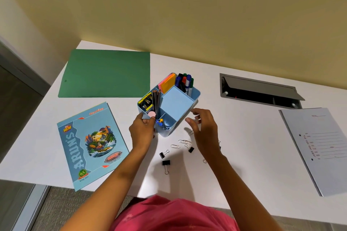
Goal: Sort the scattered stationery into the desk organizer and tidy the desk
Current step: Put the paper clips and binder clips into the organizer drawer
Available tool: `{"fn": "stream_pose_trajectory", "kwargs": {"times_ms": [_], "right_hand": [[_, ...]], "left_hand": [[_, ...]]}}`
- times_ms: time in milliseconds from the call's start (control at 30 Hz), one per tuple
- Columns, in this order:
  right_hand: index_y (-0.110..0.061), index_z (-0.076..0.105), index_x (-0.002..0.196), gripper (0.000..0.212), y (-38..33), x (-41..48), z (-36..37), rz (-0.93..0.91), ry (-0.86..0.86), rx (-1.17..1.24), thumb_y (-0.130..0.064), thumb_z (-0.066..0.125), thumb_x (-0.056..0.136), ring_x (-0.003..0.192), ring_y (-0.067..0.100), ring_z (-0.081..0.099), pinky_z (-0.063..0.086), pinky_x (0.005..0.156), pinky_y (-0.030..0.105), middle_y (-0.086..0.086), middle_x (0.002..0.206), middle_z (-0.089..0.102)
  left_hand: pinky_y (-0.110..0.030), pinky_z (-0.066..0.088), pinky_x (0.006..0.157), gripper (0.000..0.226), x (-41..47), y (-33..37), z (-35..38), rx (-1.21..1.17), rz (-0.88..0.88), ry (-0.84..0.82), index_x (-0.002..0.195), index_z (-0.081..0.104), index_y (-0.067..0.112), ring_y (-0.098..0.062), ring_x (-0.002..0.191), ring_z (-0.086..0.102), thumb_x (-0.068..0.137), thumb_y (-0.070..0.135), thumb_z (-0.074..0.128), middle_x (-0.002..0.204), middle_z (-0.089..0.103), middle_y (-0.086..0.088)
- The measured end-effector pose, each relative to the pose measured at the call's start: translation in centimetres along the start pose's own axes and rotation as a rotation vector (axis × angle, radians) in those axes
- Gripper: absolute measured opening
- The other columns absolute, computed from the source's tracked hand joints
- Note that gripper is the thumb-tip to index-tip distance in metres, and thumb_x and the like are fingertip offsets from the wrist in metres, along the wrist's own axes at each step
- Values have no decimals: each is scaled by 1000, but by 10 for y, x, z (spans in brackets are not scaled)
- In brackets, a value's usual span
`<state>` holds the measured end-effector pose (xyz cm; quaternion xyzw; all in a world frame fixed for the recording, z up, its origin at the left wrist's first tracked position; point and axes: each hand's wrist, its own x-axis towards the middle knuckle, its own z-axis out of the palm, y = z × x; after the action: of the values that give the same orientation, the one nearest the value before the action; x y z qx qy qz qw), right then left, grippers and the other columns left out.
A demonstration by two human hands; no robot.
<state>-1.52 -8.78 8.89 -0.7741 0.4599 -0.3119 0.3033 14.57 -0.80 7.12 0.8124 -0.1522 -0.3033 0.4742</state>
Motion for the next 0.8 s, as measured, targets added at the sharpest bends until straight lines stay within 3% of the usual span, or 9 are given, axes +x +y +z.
{"fn": "stream_pose_trajectory", "kwargs": {"times_ms": [133, 233, 433, 600, 733, 800], "right_hand": [[-8, 61, 113, 25, 13, -10, -7, 112, -27, -20, -19, 63, 90, 82, 2, 55, 39, 67, -1, 8, 110, 61], [-12, 62, 106, 18, 22, -23, -6, 137, -32, 64, -15, 65, 89, 85, -6, 56, 41, 68, 2, 4, 103, 62], [-15, 63, 97, 14, 36, -41, 4, 141, -21, 99, -17, 67, 83, 84, 4, 58, 44, 72, 10, 1, 93, 63], [-25, 65, 86, 7, 37, -51, 20, 292, -108, 217, -27, 63, 80, 77, 17, 63, 51, 71, 32, -1, 82, 65], [-21, 69, 79, 11, 25, -45, 29, 501, -231, 290, -29, 62, 75, 67, 4, 62, 44, 67, 14, -8, 68, 66], [-16, 71, 82, 11, 19, -39, 35, 635, -284, 394, -23, 62, 81, 63, 4, 61, 44, 67, 12, -8, 66, 65]], "left_hand": [[-46, 56, 76, 16, 13, -2, 1, 36, 5, -1, 104, 62, 15, -35, 80, 66, 91, 23, 58, 85, 69, -13], [-43, 54, 78, 19, 22, -3, -3, 39, 17, 7, 106, 64, 15, -34, 79, 66, 92, 27, 58, 76, 65, -8], [-39, 55, 73, 36, 51, -4, -20, 64, 22, -66, 127, 60, 13, -17, 57, 53, 92, 23, 59, 64, 57, -1], [-39, 52, 70, 33, 72, 4, -35, 49, -4, -171, 123, 63, 14, -24, 71, 57, 90, 20, 59, 83, 65, -12], [-27, 36, 56, 27, 81, 15, -41, -11, -25, -235, 115, 66, 17, -21, 66, 44, 90, 11, 56, 71, 58, -4], [-26, 33, 55, 27, 84, 18, -43, -13, -31, -252, 116, 64, 18, -19, 62, 41, 92, 11, 55, 71, 57, -4]]}}
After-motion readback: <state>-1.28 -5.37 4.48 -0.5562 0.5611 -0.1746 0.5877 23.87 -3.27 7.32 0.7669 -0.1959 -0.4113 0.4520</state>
